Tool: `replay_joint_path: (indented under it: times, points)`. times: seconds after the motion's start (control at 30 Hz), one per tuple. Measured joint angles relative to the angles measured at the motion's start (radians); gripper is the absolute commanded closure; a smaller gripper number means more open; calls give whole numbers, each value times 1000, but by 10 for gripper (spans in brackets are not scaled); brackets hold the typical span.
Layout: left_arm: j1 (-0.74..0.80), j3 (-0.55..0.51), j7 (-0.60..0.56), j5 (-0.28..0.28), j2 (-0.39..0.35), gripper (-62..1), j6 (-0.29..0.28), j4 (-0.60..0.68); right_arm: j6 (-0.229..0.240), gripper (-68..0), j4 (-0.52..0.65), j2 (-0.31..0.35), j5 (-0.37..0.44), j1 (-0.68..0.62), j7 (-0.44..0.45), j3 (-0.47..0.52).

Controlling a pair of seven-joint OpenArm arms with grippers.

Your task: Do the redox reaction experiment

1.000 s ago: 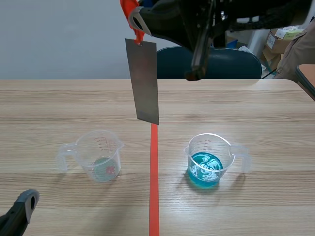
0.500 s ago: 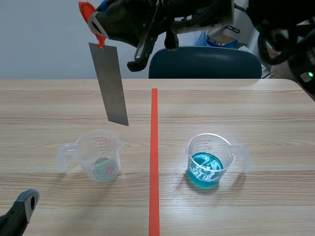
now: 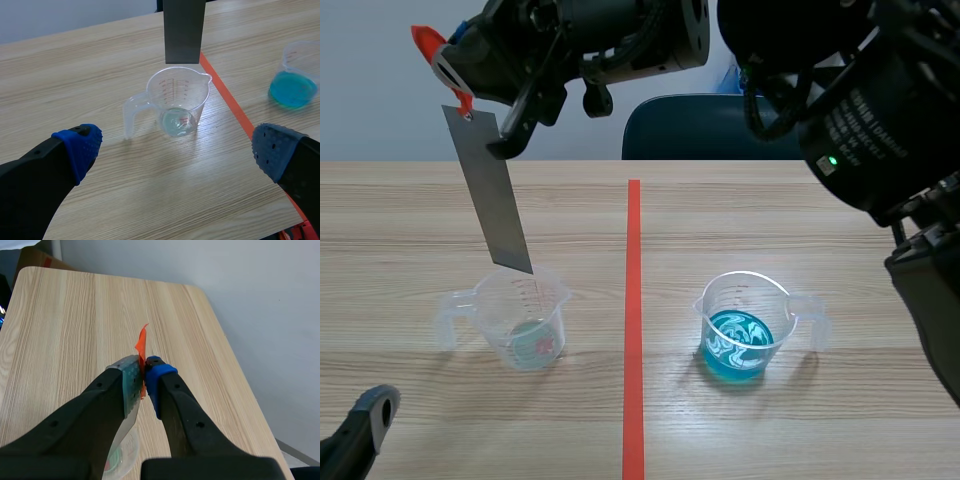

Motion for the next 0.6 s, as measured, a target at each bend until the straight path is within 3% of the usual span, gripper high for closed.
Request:
replay_joint_path:
  times: [0.6]
  points:
    - [0, 0, -3, 0, 0, -623, 0, 0, 0, -8, 0, -60, -14, 0, -40, -47]
